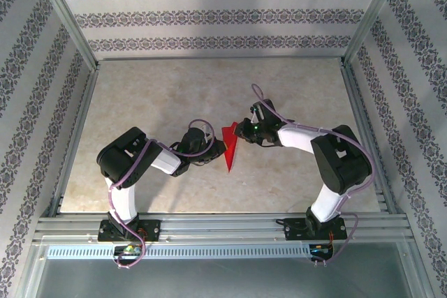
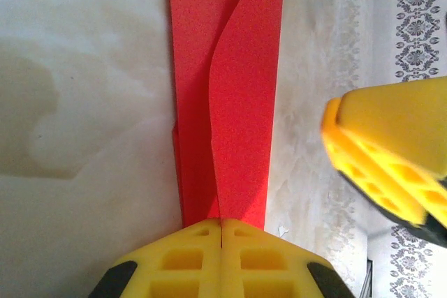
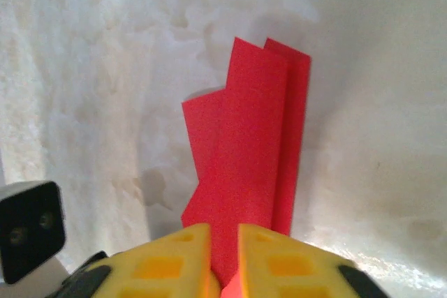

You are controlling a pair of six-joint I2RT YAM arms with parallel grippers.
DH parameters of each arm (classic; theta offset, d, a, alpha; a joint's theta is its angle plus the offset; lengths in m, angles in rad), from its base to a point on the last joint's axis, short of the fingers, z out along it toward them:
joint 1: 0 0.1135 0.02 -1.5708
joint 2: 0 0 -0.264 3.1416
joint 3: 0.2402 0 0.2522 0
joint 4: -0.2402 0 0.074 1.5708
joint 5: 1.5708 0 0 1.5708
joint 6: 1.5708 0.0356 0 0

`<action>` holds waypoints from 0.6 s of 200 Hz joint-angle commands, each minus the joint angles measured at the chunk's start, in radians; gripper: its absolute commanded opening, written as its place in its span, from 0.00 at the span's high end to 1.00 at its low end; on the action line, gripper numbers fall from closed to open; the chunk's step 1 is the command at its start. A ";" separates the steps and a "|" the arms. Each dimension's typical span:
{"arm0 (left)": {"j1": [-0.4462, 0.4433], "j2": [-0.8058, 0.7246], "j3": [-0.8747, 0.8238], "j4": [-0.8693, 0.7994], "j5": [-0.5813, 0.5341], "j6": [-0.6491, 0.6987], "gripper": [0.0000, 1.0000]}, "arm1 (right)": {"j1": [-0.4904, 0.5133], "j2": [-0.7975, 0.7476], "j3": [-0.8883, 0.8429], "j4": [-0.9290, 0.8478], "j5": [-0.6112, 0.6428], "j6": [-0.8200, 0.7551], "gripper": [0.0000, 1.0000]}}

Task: Fold a paper plane with a square sheet of paper (fold left side to right side)
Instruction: Fold the wing for the fifth time at the center of the table.

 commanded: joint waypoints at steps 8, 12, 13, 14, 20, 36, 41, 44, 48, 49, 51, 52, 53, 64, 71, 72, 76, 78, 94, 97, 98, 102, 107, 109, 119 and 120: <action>0.010 -0.003 -0.036 -0.147 -0.086 0.002 1.00 | -0.012 -0.005 0.004 0.004 -0.047 -0.041 0.92; 0.011 -0.003 -0.036 -0.147 -0.087 0.002 1.00 | -0.012 0.001 0.006 0.006 -0.051 -0.042 0.94; 0.011 -0.003 -0.036 -0.147 -0.087 0.002 1.00 | -0.012 0.002 0.007 0.007 -0.053 -0.040 0.95; 0.011 -0.003 -0.036 -0.147 -0.087 0.002 1.00 | -0.012 0.003 0.008 0.008 -0.054 -0.040 0.95; 0.011 -0.002 -0.034 -0.149 -0.085 0.004 1.00 | -0.011 0.012 0.011 0.015 -0.062 -0.039 0.97; 0.011 -0.001 -0.031 -0.153 -0.085 0.005 1.00 | -0.007 0.036 0.022 0.026 -0.077 -0.038 1.00; 0.009 -0.002 -0.030 -0.155 -0.085 0.006 1.00 | -0.005 0.043 0.026 0.028 -0.081 -0.038 1.00; 0.008 -0.001 -0.029 -0.154 -0.085 0.006 1.00 | -0.003 0.047 0.028 0.028 -0.083 -0.039 1.00; 0.008 -0.002 -0.030 -0.154 -0.085 0.005 1.00 | -0.001 0.052 0.031 0.028 -0.084 -0.040 1.00; 0.008 -0.001 -0.030 -0.154 -0.085 0.005 1.00 | 0.000 0.053 0.031 0.028 -0.084 -0.040 1.00; 0.009 -0.002 -0.029 -0.155 -0.085 0.005 1.00 | 0.001 0.056 0.033 0.028 -0.084 -0.041 1.00; 0.008 -0.002 -0.029 -0.155 -0.085 0.005 1.00 | 0.001 0.057 0.034 0.028 -0.084 -0.040 1.00; 0.009 -0.002 -0.029 -0.156 -0.085 0.005 1.00 | 0.002 0.058 0.035 0.028 -0.084 -0.040 1.00; 0.009 -0.001 -0.029 -0.156 -0.085 0.007 1.00 | 0.006 0.072 0.043 0.029 -0.088 -0.042 1.00; 0.008 0.001 -0.027 -0.158 -0.084 0.007 1.00 | 0.009 0.079 0.047 0.028 -0.089 -0.042 1.00; 0.009 0.001 -0.027 -0.158 -0.085 0.007 1.00 | 0.009 0.080 0.048 0.028 -0.089 -0.043 1.00; 0.008 0.000 -0.026 -0.159 -0.084 0.008 1.00 | 0.011 0.085 0.050 0.030 -0.089 -0.043 1.00; 0.008 0.001 -0.026 -0.161 -0.083 0.008 1.00 | 0.012 0.086 0.050 0.030 -0.089 -0.041 1.00; 0.008 0.003 -0.023 -0.164 -0.083 0.009 1.00 | 0.015 0.094 0.055 0.030 -0.084 -0.041 1.00; 0.009 0.003 -0.022 -0.165 -0.082 0.010 1.00 | 0.016 0.095 0.055 0.030 -0.083 -0.041 1.00; 0.009 0.003 -0.022 -0.165 -0.082 0.010 1.00 | 0.016 0.097 0.055 0.030 -0.083 -0.041 1.00; 0.009 0.004 -0.020 -0.166 -0.081 0.010 1.00 | 0.016 0.098 0.056 0.030 -0.084 -0.042 1.00; 0.009 0.003 -0.020 -0.167 -0.081 0.010 1.00 | 0.017 0.098 0.058 0.029 -0.084 -0.043 1.00; 0.008 0.003 -0.020 -0.167 -0.082 0.010 1.00 | 0.017 0.100 0.058 0.028 -0.083 -0.043 1.00; 0.009 0.005 -0.017 -0.171 -0.081 0.011 1.00 | 0.017 0.102 0.059 0.027 -0.078 -0.042 1.00; 0.008 0.004 -0.016 -0.172 -0.081 0.012 1.00 | 0.017 0.102 0.059 0.027 -0.078 -0.042 1.00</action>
